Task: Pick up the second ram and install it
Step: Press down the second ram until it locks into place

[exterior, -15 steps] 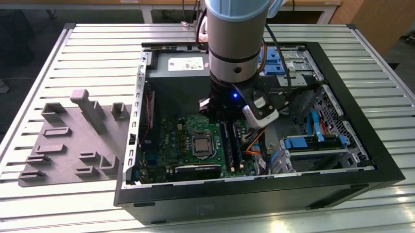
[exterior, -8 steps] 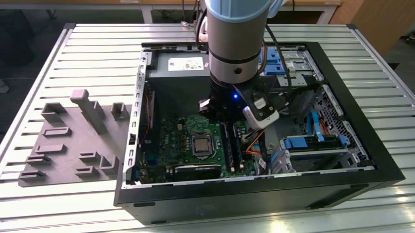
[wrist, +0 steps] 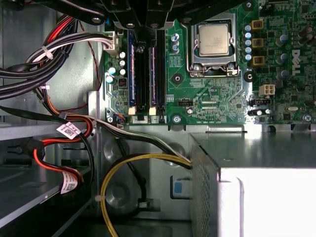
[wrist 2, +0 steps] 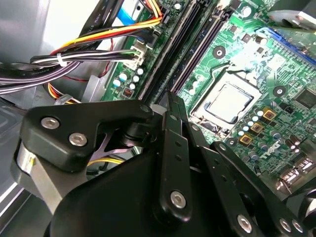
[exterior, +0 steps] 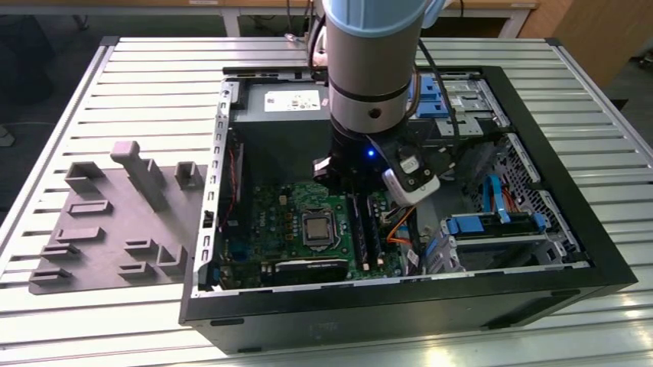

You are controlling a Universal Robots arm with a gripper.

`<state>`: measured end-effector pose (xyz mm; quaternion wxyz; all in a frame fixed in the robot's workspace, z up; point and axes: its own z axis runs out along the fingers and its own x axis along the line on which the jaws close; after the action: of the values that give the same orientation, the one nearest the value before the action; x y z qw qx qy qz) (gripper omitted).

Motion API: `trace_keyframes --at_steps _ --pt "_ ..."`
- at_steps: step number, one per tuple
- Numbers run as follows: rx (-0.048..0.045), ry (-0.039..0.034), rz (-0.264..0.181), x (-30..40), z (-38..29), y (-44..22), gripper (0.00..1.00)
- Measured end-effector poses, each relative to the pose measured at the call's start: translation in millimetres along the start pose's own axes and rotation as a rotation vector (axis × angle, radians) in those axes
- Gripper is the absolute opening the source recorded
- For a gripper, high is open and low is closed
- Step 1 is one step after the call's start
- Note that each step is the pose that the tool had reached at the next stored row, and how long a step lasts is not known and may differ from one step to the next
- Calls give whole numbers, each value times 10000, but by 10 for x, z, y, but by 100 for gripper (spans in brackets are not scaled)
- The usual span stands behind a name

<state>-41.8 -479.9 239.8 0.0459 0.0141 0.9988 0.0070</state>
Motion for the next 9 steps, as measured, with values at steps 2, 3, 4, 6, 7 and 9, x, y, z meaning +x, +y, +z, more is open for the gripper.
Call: trace_keyframes --at_steps 2,3,4,6,7,9 --pt "0 0 0 0 0 -5 11" --pt "1 0 1 0 0 -8 11" --pt "1 0 0 0 0 -10 11" --pt "1 0 0 0 -1 -15 11" --pt "0 0 0 -1 0 -17 11" --pt "0 1 0 0 -1 -22 11"
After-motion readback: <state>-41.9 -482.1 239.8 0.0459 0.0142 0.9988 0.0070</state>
